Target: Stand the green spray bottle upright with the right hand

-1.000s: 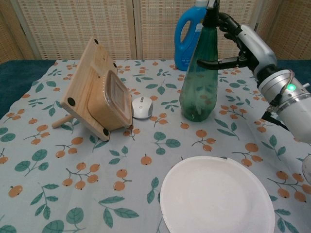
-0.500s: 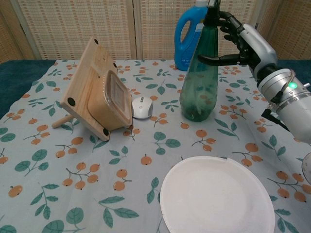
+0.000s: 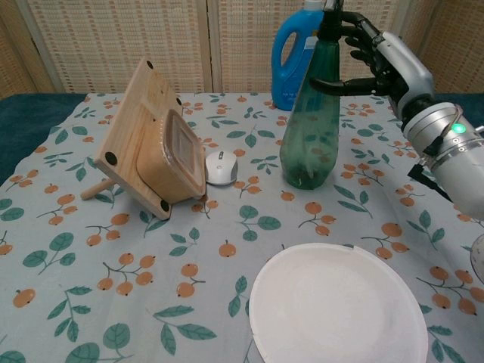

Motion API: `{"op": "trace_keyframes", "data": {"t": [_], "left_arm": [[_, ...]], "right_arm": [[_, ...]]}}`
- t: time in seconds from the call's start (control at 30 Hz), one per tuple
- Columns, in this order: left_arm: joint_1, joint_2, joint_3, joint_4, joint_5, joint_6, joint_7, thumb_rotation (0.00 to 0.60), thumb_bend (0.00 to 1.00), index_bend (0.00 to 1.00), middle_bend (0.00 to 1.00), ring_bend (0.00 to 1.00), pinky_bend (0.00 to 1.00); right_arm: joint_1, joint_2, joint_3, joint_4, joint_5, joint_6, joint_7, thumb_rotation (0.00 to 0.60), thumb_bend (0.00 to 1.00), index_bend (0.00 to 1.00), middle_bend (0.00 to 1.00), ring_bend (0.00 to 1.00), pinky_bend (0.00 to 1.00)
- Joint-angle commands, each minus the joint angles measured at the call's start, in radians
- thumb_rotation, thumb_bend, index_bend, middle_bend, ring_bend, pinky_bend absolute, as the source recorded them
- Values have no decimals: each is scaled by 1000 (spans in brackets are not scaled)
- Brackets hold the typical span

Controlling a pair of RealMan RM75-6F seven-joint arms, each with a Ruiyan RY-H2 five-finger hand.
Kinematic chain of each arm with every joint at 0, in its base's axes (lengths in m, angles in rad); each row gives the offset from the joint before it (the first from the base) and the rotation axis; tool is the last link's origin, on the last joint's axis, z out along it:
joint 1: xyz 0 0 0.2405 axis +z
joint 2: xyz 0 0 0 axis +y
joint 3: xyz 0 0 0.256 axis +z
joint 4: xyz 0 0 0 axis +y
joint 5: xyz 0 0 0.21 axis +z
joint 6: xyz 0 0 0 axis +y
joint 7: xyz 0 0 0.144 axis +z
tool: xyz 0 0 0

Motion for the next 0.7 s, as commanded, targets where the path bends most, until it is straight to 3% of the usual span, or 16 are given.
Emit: {"op": "trace_keyframes", "data": {"t": [0.03,0.23,0.4,0.53,0.7], "left_arm": [[-1,0,0,0,0,0,0,600,261,6,0,0,0],[0,0,-1,0,-2,0,-1,600,260,10,0,0,0],[0,0,-1,1,-1,2,0,600,261,17,0,0,0],[1,1,0,-3,4,7,4,600,261,16,0,0,0],[3,1,2,-8,10,17,15,600,260,16,0,0,0]], "right_arm": [[-4,3,6,-8,6,0,7,600,0,0,60,0,0],[-19,16,9,-18,18,-12,1,600,0,0,59,0,0],[-57,55,-39,-40,8,-51,-43,600,0,0,59,0,0],[-97,144,-90,-125,-4,-101,-101,600,0,0,60,0,0],[-160,352,-173,-347,-10,-182,-267,600,0,0,60,0,0]]}}
